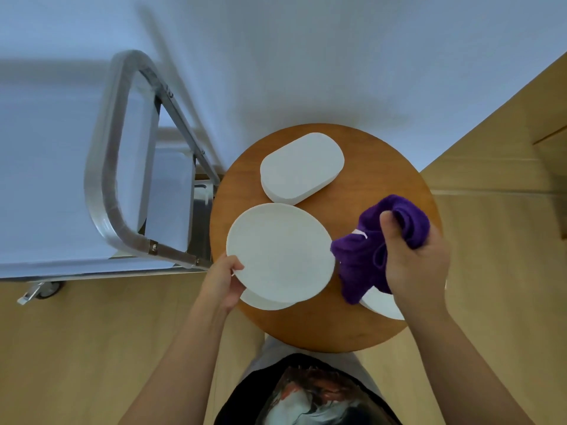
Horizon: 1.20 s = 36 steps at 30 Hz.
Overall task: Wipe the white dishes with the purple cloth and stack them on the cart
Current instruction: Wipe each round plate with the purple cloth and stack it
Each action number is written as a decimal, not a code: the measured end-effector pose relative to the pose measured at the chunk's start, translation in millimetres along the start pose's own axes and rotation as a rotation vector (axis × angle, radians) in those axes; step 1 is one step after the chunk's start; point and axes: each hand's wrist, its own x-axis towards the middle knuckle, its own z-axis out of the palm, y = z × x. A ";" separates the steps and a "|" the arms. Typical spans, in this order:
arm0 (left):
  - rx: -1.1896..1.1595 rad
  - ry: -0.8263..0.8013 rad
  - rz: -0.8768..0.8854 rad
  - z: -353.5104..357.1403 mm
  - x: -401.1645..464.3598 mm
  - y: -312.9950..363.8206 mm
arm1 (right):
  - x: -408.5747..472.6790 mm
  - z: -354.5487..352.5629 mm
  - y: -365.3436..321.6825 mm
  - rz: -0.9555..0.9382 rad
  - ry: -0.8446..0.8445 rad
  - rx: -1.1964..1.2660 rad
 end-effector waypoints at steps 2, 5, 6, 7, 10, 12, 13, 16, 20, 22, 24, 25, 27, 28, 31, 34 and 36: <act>0.005 0.034 0.002 -7.9 9.3 -7.2 | -0.1 0.2 0.9 0.079 0.052 0.052; 0.039 0.066 0.008 -16.6 20.4 -15.3 | -3.2 3.5 7.2 0.150 0.075 0.032; 0.051 0.082 0.008 -18.4 23.2 -18.3 | -4.4 5.1 9.6 0.167 0.078 0.017; 0.067 0.108 0.008 -19.5 26.2 -21.2 | -5.3 6.6 11.6 0.177 0.078 0.003; 0.277 0.278 0.039 -23.9 34.4 -27.2 | -7.2 10.2 16.3 0.177 0.056 0.001; 0.628 0.364 0.137 -29.8 40.1 -29.0 | -9.4 12.0 20.0 0.209 0.052 0.022; 0.770 0.378 0.186 -32.9 44.2 -29.6 | -10.1 12.7 21.4 0.230 0.057 0.028; 1.071 0.434 0.256 -38.6 54.8 -31.2 | -9.4 13.3 25.2 0.287 0.087 0.043; 1.246 0.470 0.289 -37.9 70.6 -34.2 | -7.9 10.0 30.3 0.320 0.097 0.054; 1.255 0.448 0.251 -41.2 84.1 -38.5 | -9.1 8.8 31.8 0.322 0.091 0.054; 1.248 0.422 0.224 -44.6 94.0 -43.4 | -10.6 7.6 33.3 0.320 0.089 0.064; 1.235 0.415 0.210 -45.1 96.2 -45.2 | -11.1 6.8 33.3 0.325 0.091 0.072; 1.201 0.436 0.187 -42.2 96.3 -47.9 | -10.8 4.7 33.6 0.333 0.086 0.106; 1.197 0.471 0.188 -38.2 93.8 -49.3 | -10.7 3.0 34.2 0.332 0.080 0.124; 1.281 0.532 0.357 -12.4 77.9 -56.8 | -8.3 -4.1 31.2 0.384 0.070 0.215; 1.403 0.351 0.603 32.6 57.1 -78.6 | -7.1 -20.3 32.7 0.467 0.067 0.319; 1.390 0.192 0.648 67.3 45.1 -95.1 | -6.9 -34.5 34.8 0.517 0.071 0.361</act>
